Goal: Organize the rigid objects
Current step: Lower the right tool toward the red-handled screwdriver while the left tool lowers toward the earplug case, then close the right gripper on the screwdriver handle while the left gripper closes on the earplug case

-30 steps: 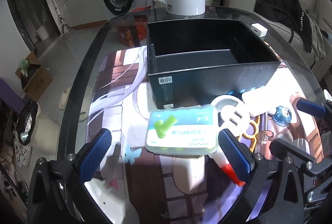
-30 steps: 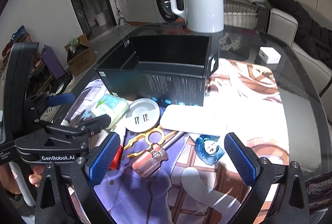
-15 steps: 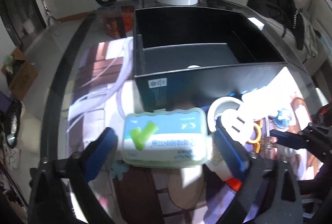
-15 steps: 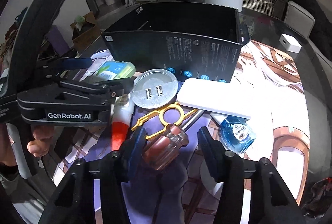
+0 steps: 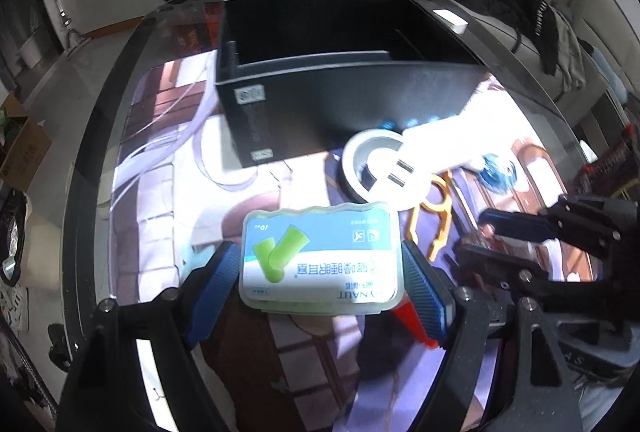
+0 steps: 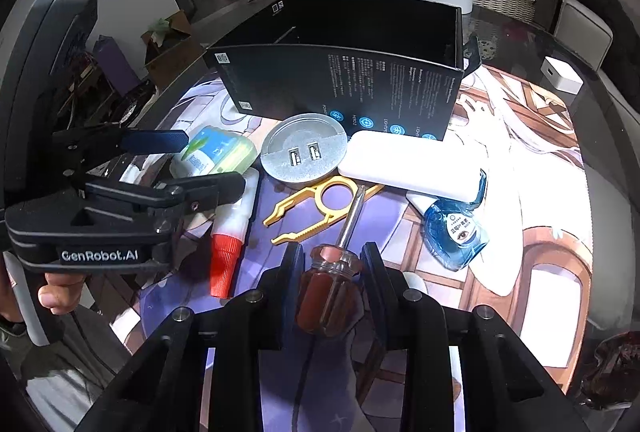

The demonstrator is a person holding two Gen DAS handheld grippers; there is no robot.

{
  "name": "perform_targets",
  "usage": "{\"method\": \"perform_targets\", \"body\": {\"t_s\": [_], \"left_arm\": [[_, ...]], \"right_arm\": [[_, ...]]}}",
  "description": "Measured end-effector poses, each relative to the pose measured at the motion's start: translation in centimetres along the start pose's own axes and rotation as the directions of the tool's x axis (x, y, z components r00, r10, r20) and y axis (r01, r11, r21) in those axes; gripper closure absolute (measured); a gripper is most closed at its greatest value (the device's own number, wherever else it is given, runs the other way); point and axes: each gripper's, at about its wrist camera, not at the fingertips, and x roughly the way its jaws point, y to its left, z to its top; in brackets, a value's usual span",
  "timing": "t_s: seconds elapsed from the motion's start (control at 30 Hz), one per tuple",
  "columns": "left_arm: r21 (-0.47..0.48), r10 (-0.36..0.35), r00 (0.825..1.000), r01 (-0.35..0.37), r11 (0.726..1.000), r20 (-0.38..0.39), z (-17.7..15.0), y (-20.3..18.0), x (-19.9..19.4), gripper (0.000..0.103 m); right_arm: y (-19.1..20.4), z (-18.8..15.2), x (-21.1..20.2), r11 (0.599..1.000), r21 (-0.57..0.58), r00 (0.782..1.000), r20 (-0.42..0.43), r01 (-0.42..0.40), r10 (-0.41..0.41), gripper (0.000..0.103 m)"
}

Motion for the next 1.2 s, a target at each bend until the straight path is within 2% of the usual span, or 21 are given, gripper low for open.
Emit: {"method": "perform_targets", "body": {"t_s": [0.23,0.33,0.6,0.8,0.93,1.03,1.1,1.2], "left_arm": [[0.050,-0.028,1.000,0.027,0.998,0.003,-0.9,-0.5,-0.8,0.022],[0.068,-0.015,1.000,0.013,0.998,0.026,-0.9,-0.4,-1.5,0.018],[0.047,-0.010,1.000,0.009,0.999,0.019,-0.3,-0.2,-0.7,0.017],[0.071,0.009,0.996,-0.015,0.997,0.084,0.8,0.2,-1.8,0.017],[0.057,0.011,0.998,-0.015,0.998,0.068,0.9,0.6,-1.0,0.017],[0.092,0.010,0.997,-0.017,0.996,0.075,0.9,-0.1,-0.8,0.017],[0.123,0.036,0.996,-0.046,0.991,0.084,0.8,-0.4,-0.7,0.017],[0.114,0.043,0.998,-0.049,0.992,0.055,0.7,-0.1,0.2,0.017]], "right_arm": [[0.0,-0.1,0.4,1.000,-0.001,1.000,-0.005,-0.012,0.012,0.072],[0.0,-0.1,0.7,1.000,0.006,1.000,-0.007,-0.016,0.016,0.072],[0.2,0.1,0.8,1.000,0.001,1.000,-0.003,-0.012,0.012,0.072],[-0.2,-0.1,0.6,1.000,0.013,1.000,0.001,-0.014,0.014,0.072],[-0.1,-0.1,0.5,1.000,0.009,1.000,0.003,-0.011,0.011,0.072],[0.0,0.0,0.6,1.000,0.007,1.000,0.003,-0.011,0.011,0.072],[-0.1,0.0,0.6,1.000,0.010,1.000,0.004,-0.014,0.014,0.072],[0.0,0.0,0.7,1.000,0.010,1.000,0.005,-0.010,0.010,0.072]]}}
